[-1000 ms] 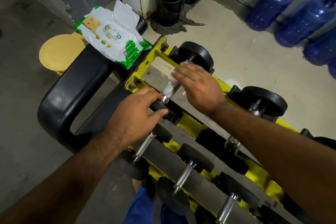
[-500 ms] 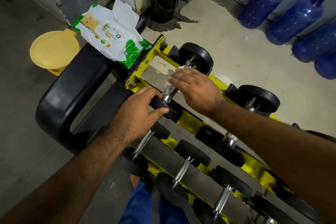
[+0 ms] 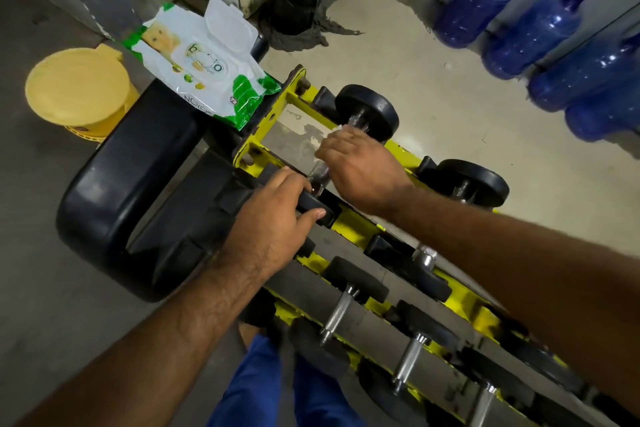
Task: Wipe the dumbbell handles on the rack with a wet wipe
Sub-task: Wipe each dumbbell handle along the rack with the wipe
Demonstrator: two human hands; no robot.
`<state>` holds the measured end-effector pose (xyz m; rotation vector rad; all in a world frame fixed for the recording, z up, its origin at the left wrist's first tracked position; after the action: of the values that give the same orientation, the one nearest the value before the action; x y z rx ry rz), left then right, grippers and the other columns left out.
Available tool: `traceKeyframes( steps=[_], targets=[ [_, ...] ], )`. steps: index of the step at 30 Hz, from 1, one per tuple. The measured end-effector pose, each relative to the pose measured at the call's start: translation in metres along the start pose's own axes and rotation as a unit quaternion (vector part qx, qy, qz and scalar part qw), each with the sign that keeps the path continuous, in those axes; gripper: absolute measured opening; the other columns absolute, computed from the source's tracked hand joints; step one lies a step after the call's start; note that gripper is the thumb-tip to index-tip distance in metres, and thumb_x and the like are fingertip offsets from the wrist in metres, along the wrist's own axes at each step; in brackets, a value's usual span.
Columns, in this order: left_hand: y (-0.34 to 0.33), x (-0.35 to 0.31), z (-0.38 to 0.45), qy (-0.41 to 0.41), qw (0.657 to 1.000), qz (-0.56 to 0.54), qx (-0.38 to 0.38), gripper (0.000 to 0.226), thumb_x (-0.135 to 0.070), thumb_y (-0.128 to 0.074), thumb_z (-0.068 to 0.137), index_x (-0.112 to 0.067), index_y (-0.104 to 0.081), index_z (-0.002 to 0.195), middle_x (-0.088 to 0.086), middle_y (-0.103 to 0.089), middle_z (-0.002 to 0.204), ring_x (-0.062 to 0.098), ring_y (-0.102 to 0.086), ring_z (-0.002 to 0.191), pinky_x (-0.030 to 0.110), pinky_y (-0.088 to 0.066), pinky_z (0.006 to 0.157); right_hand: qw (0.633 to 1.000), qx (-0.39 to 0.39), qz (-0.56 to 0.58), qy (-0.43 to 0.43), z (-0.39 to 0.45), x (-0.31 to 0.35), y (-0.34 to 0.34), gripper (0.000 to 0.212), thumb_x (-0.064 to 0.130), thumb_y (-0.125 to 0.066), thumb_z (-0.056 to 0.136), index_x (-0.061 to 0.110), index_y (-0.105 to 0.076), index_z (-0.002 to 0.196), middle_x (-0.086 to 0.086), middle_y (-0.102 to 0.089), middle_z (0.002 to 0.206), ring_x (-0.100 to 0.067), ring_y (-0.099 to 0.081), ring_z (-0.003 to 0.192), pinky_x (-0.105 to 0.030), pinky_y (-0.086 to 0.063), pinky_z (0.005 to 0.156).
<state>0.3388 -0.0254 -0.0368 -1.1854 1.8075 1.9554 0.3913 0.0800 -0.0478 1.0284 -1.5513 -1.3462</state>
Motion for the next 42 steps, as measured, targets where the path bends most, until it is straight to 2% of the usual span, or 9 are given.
traceKeyframes(
  steps=[4, 8, 13, 17, 21, 24, 29, 34, 42],
  targets=[
    [-0.001, 0.002, -0.001, 0.002, 1.000, -0.004, 0.000, 0.032, -0.040, -0.073, 0.083, -0.024, -0.056, 0.104, -0.011, -0.053, 0.111, 0.018, -0.058, 0.093, 0.043, -0.055, 0.075, 0.998, -0.005, -0.020, -0.056, 0.006, -0.021, 0.016, 0.036, 0.015, -0.043, 0.096, 0.012, -0.066, 0.124, -0.008, -0.066, 0.126, -0.024, -0.056, 0.124, -0.039, -0.032, 0.116],
    [0.003, 0.008, 0.002, 0.015, 0.998, -0.053, 0.016, 0.032, -0.030, -0.076, 0.083, -0.018, -0.065, 0.111, -0.004, -0.061, 0.121, 0.019, -0.057, 0.117, 0.040, -0.054, 0.088, 0.998, 0.054, 0.000, 0.040, -0.002, 0.013, 0.001, 0.035, 0.015, -0.046, 0.096, 0.012, -0.066, 0.124, -0.009, -0.066, 0.126, -0.023, -0.058, 0.123, -0.039, -0.033, 0.114],
    [0.016, 0.019, 0.014, 0.031, 0.995, -0.087, 0.035, 0.032, -0.028, -0.079, 0.082, -0.018, -0.069, 0.110, -0.005, -0.064, 0.109, 0.012, -0.061, 0.099, 0.029, -0.052, 0.087, 0.998, 0.031, -0.015, -0.050, 0.010, -0.015, 0.015, 0.036, 0.010, -0.045, 0.096, 0.012, -0.065, 0.126, -0.009, -0.066, 0.127, -0.024, -0.056, 0.124, -0.038, -0.033, 0.115],
    [0.013, 0.017, 0.014, 0.029, 0.996, -0.078, 0.042, 0.030, -0.031, -0.081, 0.078, -0.020, -0.069, 0.104, -0.005, -0.065, 0.105, 0.014, -0.061, 0.096, 0.033, -0.052, 0.083, 0.996, 0.082, 0.011, 0.034, -0.001, 0.016, 0.001, 0.042, 0.019, -0.038, 0.094, 0.013, -0.067, 0.124, -0.008, -0.067, 0.125, -0.023, -0.057, 0.123, -0.039, -0.035, 0.114],
    [0.013, 0.012, 0.011, 0.032, 0.995, -0.082, 0.039, 0.030, -0.031, -0.081, 0.080, -0.019, -0.068, 0.104, -0.006, -0.063, 0.104, 0.011, -0.059, 0.094, 0.030, -0.052, 0.079, 0.997, 0.028, -0.002, -0.074, 0.001, -0.015, 0.011, 0.040, 0.018, -0.038, 0.096, 0.013, -0.066, 0.123, -0.008, -0.066, 0.126, -0.025, -0.055, 0.125, -0.043, -0.034, 0.115],
    [0.012, 0.010, 0.008, 0.032, 0.995, -0.088, 0.033, 0.032, -0.029, -0.082, 0.078, -0.017, -0.068, 0.104, -0.004, -0.064, 0.104, 0.014, -0.060, 0.095, 0.034, -0.053, 0.079, 0.997, 0.072, 0.032, 0.019, -0.002, 0.025, -0.006, 0.031, 0.025, -0.049, 0.093, 0.016, -0.067, 0.117, -0.004, -0.069, 0.116, -0.023, -0.058, 0.116, -0.042, -0.036, 0.113],
    [0.013, 0.014, -0.002, 0.047, 0.989, -0.139, -0.011, 0.034, -0.023, -0.082, 0.077, -0.014, -0.065, 0.105, 0.000, -0.063, 0.115, 0.018, -0.058, 0.111, 0.033, -0.050, 0.089, 0.998, 0.061, 0.019, -0.015, 0.007, -0.004, 0.013, 0.056, 0.028, -0.022, 0.092, 0.013, -0.070, 0.117, -0.008, -0.070, 0.119, -0.024, -0.061, 0.118, -0.043, -0.040, 0.112],
    [0.010, 0.015, -0.001, 0.039, 0.989, -0.141, -0.013, 0.034, -0.023, -0.082, 0.078, -0.011, -0.066, 0.106, 0.003, -0.065, 0.121, 0.021, -0.054, 0.126, 0.031, -0.047, 0.096, 0.991, 0.105, 0.039, 0.073, -0.004, 0.028, -0.006, 0.041, 0.018, -0.037, 0.092, 0.014, -0.068, 0.119, -0.006, -0.068, 0.122, -0.024, -0.058, 0.121, -0.043, -0.038, 0.113],
    [0.007, 0.014, 0.000, 0.039, 0.991, -0.124, 0.008, 0.033, -0.024, -0.079, 0.082, -0.010, -0.064, 0.108, 0.005, -0.063, 0.127, 0.023, -0.048, 0.134, 0.042, -0.048, 0.101, 0.993, 0.114, -0.019, 0.019, 0.009, 0.016, 0.000, 0.034, 0.015, -0.045, 0.094, 0.018, -0.069, 0.118, -0.003, -0.070, 0.116, -0.022, -0.060, 0.115, -0.040, -0.044, 0.107]
  ],
)
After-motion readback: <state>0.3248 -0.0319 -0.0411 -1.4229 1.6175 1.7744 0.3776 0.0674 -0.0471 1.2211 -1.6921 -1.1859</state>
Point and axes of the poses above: each hand's wrist, its own z-axis towards the middle knuckle, its own y-axis out of the back of the hand, x = y × z, the point moved 10 cm from there along z, towards the middle knuckle
